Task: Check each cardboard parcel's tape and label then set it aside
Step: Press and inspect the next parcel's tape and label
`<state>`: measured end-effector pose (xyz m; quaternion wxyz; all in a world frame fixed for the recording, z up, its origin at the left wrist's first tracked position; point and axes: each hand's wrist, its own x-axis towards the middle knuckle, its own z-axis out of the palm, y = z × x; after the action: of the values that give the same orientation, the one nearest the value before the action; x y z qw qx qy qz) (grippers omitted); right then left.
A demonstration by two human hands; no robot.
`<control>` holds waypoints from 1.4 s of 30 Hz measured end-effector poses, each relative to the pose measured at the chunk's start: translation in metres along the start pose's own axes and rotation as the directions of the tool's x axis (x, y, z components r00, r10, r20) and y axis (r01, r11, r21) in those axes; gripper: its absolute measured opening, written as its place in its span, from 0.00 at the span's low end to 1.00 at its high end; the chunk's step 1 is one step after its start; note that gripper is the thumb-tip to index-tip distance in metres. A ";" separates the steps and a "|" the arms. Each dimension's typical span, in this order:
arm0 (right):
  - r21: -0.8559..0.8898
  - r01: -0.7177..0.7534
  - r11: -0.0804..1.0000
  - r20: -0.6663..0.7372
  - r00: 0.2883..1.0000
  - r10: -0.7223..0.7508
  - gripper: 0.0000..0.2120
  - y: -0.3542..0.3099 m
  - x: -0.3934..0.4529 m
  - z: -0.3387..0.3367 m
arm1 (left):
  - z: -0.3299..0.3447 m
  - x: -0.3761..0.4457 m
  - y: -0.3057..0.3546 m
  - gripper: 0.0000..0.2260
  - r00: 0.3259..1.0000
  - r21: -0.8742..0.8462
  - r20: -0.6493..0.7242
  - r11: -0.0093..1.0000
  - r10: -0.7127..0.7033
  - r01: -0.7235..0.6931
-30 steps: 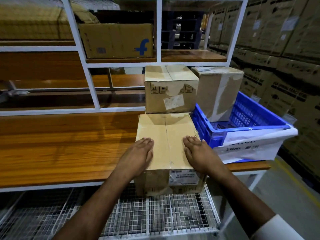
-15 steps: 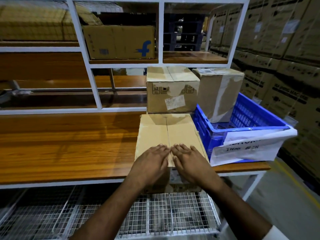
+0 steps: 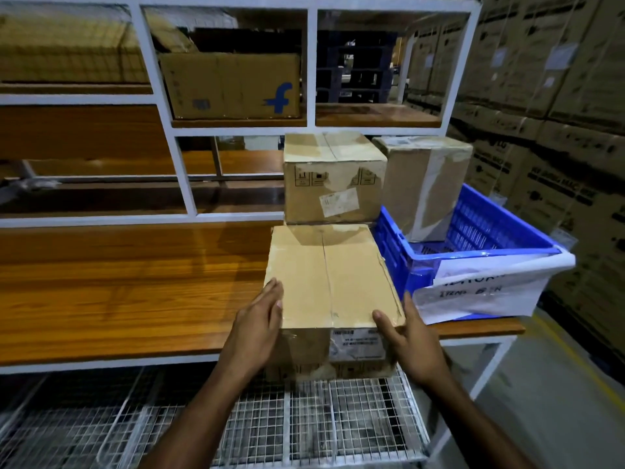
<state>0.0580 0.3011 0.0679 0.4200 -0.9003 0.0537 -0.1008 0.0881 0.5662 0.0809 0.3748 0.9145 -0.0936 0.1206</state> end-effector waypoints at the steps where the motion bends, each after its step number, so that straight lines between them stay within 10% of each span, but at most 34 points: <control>1: 0.056 -0.035 0.998 -0.027 0.999 0.036 0.42 0.001 -0.004 0.002 | 0.000 0.000 -0.001 0.20 1.000 -0.013 -0.007 1.000 -0.006 0.006; 12: 0.005 0.354 0.935 -0.142 0.926 -0.350 0.45 -0.069 0.004 -0.004 | 0.002 -0.010 -0.004 0.30 0.939 -0.103 0.062 0.933 -0.339 0.344; 16: -0.261 0.570 0.779 -0.023 0.803 -0.596 0.41 -0.101 0.010 0.010 | 0.017 -0.008 0.013 0.34 0.861 -0.528 0.347 0.681 -0.373 0.507; 21: -0.472 0.642 0.604 0.202 0.746 -0.635 0.38 -0.119 0.010 0.034 | 0.007 0.012 0.044 0.24 0.914 -0.715 0.353 0.573 -0.199 0.401; 25: -0.281 0.627 0.727 0.276 0.778 -0.565 0.34 -0.125 0.013 0.018 | -0.004 0.032 0.045 0.16 0.952 -0.766 0.252 0.565 -0.173 0.305; 29: -0.338 0.437 0.833 0.316 0.887 -0.337 0.31 -0.122 0.048 -0.011 | -0.019 0.056 0.048 0.21 0.970 -0.612 0.220 0.759 -0.106 0.222; 32: -0.524 0.404 0.750 0.391 0.896 -0.209 0.33 -0.111 0.093 -0.014 | -0.021 0.087 0.052 0.22 0.973 -0.143 0.197 0.979 -0.116 0.146; 36: -0.559 0.423 0.713 0.422 0.885 -0.195 0.31 -0.113 0.145 -0.004 | -0.015 0.134 0.064 0.24 0.967 0.356 0.244 0.934 -0.077 -0.015; 42: -0.584 0.460 0.669 0.469 0.864 -0.184 0.28 -0.125 0.198 0.006 | 0.000 0.189 0.075 0.25 0.930 0.502 0.365 0.831 0.046 -0.239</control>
<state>0.2535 0.3502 0.1870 0.0387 -0.9866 -0.1566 0.0243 0.2492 0.4981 0.1853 0.0713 0.9796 -0.1878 0.0112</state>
